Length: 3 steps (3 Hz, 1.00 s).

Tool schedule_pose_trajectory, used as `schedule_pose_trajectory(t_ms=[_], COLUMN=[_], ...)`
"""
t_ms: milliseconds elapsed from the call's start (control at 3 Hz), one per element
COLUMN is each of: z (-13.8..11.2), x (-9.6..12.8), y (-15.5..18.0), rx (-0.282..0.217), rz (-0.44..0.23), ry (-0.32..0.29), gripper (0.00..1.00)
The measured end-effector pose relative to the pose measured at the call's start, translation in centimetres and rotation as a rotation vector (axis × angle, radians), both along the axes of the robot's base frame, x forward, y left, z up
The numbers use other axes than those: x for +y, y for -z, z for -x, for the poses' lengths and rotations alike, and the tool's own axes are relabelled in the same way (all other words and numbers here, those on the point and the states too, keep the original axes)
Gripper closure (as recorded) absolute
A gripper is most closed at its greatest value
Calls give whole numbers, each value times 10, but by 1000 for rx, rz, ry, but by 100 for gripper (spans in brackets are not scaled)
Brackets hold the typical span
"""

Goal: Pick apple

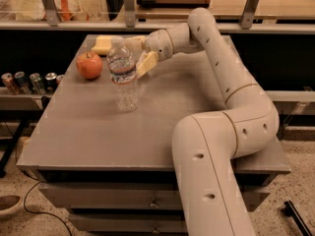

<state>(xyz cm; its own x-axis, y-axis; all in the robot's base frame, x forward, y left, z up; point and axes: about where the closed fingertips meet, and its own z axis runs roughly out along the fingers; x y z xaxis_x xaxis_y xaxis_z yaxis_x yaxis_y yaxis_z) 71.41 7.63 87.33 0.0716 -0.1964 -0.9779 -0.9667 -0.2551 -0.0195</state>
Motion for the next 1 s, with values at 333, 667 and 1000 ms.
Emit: schedule_pose_trajectory(t_ms=[333, 667, 1000], z=[6, 6, 7], x=[4, 4, 15], y=[2, 2, -9], rx=[24, 24, 3], rz=[6, 6, -8], ry=[-33, -33, -42], gripper=[0, 0, 0])
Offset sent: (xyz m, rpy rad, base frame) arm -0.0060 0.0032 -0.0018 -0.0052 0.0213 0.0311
